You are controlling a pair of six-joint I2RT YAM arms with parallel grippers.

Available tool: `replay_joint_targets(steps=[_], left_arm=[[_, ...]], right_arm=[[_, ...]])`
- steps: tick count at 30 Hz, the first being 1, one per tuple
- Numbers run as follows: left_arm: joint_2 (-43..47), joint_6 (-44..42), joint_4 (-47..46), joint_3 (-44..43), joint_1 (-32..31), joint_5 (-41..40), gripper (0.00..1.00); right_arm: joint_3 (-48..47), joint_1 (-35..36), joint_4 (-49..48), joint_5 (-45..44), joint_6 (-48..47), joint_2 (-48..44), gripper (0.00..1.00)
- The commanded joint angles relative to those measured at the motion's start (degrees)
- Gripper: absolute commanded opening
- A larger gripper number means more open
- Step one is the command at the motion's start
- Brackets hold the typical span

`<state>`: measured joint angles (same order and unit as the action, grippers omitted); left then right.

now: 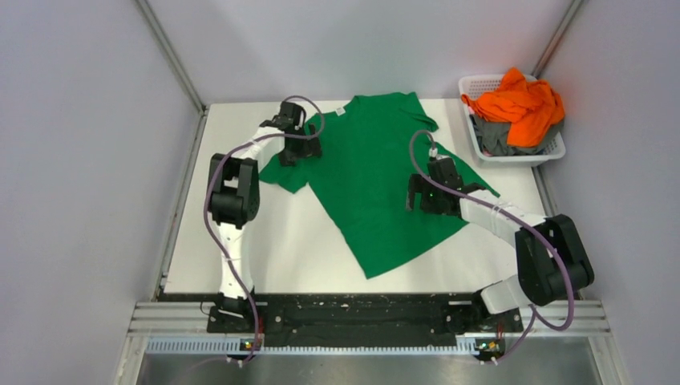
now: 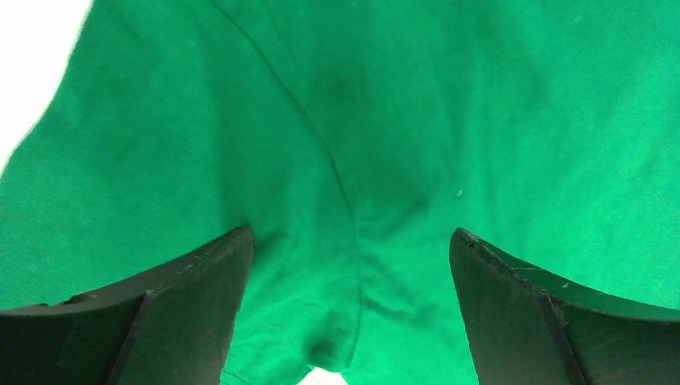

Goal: Fold and stack the t-shirts
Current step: Flatten out the tshirt

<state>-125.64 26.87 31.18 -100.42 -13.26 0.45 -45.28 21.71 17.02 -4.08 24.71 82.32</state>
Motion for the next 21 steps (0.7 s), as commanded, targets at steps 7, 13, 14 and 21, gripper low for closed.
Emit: replay_joint_targets(steps=[7,13,14,21], left_arm=[[16.7,7.5,-3.4,32.6,0.4,6.3,0.99],[40.2,16.1,-8.2,56.6,-6.4,8.6,0.99],[43.1,17.4,-8.2,57.8,-8.2,8.0,0.99],[54.3,20.2,-2.8,52.2,-11.8,0.5,0.99]], right_arm=[[-10.0,-0.2,-8.9,-2.0,-0.9,17.4,0.98],[-23.0,-0.4,-14.5,-2.6,-1.6,32.4,0.95],[-26.4,-0.4,-14.2,-2.5,-2.9,34.5,0.95],[-41.6,-0.4,-8.5,-5.0,-6.1,34.2,0.96]])
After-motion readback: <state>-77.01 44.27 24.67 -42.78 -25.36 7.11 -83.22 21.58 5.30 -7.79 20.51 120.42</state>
